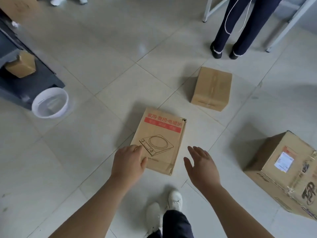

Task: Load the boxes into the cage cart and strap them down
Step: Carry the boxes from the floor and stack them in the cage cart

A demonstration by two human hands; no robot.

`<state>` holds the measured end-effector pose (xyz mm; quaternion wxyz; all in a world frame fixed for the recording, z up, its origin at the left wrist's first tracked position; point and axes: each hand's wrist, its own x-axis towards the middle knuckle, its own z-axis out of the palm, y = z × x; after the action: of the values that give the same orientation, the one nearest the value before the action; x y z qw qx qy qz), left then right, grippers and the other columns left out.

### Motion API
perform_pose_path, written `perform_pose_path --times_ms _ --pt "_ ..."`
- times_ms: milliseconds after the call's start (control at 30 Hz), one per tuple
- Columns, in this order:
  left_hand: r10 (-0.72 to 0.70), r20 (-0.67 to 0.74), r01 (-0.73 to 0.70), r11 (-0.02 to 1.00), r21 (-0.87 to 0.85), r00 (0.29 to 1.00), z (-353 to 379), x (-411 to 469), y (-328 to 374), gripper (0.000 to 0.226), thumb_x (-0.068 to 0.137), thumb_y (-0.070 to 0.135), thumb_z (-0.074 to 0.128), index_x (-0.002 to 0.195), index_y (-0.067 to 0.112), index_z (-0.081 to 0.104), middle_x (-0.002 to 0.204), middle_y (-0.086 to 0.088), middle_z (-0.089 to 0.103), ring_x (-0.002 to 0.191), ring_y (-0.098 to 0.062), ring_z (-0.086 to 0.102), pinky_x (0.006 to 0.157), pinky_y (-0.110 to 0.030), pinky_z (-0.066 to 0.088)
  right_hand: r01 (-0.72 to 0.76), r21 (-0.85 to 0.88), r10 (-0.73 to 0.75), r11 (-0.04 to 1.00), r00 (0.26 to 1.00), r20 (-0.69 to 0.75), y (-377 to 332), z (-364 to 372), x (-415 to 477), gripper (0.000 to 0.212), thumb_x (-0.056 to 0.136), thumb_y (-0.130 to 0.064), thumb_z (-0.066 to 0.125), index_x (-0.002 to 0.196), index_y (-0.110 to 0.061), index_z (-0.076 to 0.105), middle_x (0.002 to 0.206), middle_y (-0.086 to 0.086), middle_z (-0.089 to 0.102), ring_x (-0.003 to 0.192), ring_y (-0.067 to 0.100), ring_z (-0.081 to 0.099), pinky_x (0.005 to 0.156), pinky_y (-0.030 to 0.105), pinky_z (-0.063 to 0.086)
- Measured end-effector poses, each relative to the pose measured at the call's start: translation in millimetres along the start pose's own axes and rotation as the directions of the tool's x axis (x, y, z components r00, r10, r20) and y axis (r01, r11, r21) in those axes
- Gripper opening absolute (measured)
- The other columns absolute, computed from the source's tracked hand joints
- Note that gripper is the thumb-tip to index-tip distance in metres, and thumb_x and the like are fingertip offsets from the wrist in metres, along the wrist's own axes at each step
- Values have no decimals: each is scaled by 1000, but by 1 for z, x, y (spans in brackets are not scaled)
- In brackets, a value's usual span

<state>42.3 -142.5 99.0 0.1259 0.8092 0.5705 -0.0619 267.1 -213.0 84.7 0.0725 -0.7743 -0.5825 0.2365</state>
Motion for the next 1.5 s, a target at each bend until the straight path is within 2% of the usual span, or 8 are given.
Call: perform_pose_path --times_ms 233,400,700,867,1033,1200,1333,1500 --pt "-8 101 9 1000 -7 995 127 82 -39 42 89 37 56 121 10 60 107 -6 66 93 -28 62 76 -36 49 -29 14 27 999 993 111 46 121 85 51 99 -41 40 145 -19 38 148 2 42 140 19 30 117 29 19" --pt "-61 194 63 998 -3 979 238 125 -72 63 94 49 45 146 15 33 142 -8 43 123 -26 47 96 -35 42 -53 -14 55 998 987 148 82 222 128 52 99 -40 41 146 -18 35 149 6 40 141 21 28 117 29 13" --pt "-65 241 55 997 50 968 403 183 -134 81 88 59 50 152 19 22 151 -17 25 136 -33 27 110 -41 25 -149 -3 147 989 974 170 120 390 178 57 99 -40 39 150 -20 23 156 12 24 146 25 15 118 33 13" --pt "-147 310 130 989 74 939 463 208 -170 94 78 71 53 152 33 11 155 -22 0 143 -37 6 115 -45 14 -228 -8 226 974 959 170 133 456 193 61 99 -43 38 151 -25 14 159 15 5 147 27 1 118 34 11" --pt "-248 421 240 968 71 872 494 227 -195 104 70 79 53 149 45 -6 154 -27 -14 144 -43 -1 114 -51 15 -360 77 344 930 924 167 143 489 199 64 96 -43 46 151 -34 15 157 19 -12 146 31 0 114 39 25" --pt "-287 430 329 944 -25 856 507 235 -204 116 61 74 68 141 56 -15 152 -21 -1 137 -42 16 104 -54 33 -432 227 408 873 901 147 150 503 208 68 92 -39 54 147 -48 15 139 18 20 126 37 35 103 41 38" --pt "-300 370 368 921 -128 879 505 231 -202 118 57 70 75 143 57 -6 136 -16 19 121 -38 31 99 -49 39 -427 234 412 873 904 113 150 499 209 70 90 -39 57 148 -44 18 133 19 27 122 37 34 102 40 37" --pt "-300 300 386 877 -288 906 481 220 -193 111 54 71 75 143 57 10 135 -13 18 124 -35 24 102 -47 35 -407 224 414 885 910 16 145 464 207 69 87 -39 61 148 -31 29 142 25 20 133 38 24 109 43 29"
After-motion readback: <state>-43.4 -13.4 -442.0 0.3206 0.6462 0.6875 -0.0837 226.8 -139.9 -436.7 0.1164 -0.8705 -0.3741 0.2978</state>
